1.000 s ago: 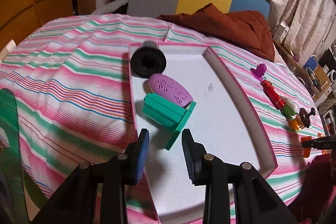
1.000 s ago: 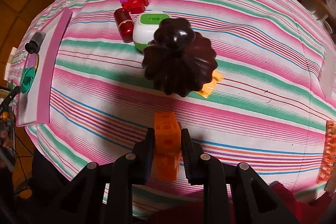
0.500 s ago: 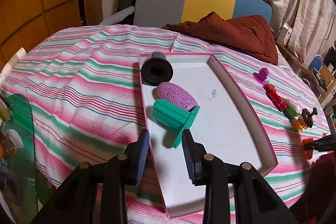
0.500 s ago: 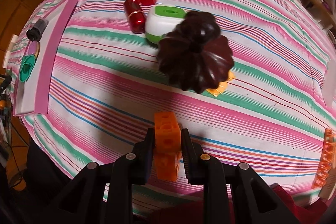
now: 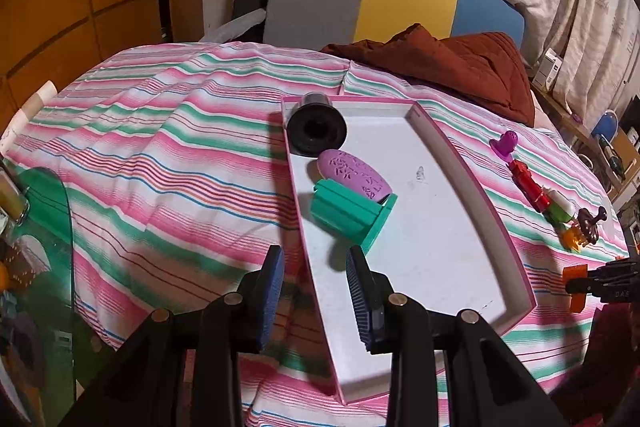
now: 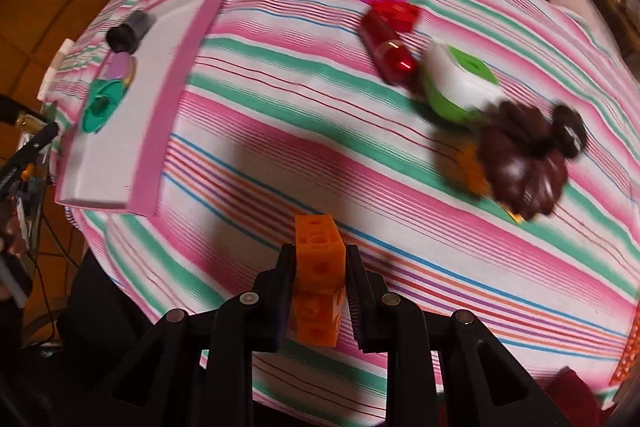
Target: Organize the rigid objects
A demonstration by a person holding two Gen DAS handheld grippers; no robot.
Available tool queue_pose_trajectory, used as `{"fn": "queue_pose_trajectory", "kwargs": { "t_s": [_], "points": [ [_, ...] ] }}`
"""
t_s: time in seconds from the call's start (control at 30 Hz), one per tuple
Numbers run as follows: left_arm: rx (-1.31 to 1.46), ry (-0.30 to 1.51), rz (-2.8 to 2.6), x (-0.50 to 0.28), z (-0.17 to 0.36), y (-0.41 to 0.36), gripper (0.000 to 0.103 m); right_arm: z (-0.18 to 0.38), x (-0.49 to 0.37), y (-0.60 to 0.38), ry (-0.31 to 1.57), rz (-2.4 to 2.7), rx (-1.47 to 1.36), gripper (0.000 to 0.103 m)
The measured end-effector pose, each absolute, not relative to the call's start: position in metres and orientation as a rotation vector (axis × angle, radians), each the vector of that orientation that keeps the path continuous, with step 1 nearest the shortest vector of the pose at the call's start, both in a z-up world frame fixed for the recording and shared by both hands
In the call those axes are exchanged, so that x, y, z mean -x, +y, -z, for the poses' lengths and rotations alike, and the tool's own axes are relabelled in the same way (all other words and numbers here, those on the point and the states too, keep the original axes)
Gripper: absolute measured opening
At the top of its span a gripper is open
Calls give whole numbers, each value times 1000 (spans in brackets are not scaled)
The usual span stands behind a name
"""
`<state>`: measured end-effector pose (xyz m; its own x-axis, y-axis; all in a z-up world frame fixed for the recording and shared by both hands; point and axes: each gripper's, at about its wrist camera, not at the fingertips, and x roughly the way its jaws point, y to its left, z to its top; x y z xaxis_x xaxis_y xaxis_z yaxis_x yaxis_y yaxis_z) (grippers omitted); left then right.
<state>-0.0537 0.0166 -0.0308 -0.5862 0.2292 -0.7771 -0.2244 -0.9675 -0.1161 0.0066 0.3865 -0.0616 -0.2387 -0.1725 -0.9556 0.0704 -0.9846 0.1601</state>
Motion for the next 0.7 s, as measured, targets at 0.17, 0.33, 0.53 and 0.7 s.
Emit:
{"fn": "queue_pose_trajectory", "kwargs": {
  "t_s": [0.17,0.33,0.53,0.7],
  "points": [
    [1281,-15,-2593,53,35,13,32,61,-6,379,-117,2349,-1804,24],
    [1277,-10,-2606,52,35,9,32,54,-19,375,-162,2395,-1767,24],
    [1271,-18,-2617,50,33,4,32,39,-15,371,-257,2459,-1673,24],
    [1275,-23,-2617,49,35,1,32,24,-4,348,-345,2436,-1547,24]
  ]
}}
